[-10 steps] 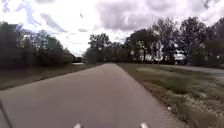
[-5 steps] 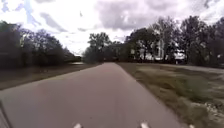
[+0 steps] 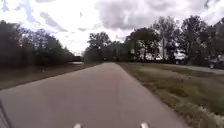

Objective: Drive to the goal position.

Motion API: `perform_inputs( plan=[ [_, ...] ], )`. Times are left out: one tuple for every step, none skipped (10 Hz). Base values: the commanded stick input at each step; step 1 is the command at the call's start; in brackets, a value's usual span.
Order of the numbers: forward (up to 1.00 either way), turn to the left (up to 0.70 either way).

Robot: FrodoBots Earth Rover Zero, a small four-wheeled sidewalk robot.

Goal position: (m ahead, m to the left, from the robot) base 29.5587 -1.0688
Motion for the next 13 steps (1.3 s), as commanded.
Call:
perform_inputs(
  plan=[
    [1.00,0.00],
    [1.00,0.00],
    [1.00,0.00],
    [1.00,0.00],
    [1.00,0.00],
    [1.00,0.00],
    [1.00,0.00],
    [1.00,0.00],
    [1.00,0.00],
    [1.00,0.00],
    [1.00,0.00],
    [1.00,0.00],
    [1.00,0.00]
  ],
)
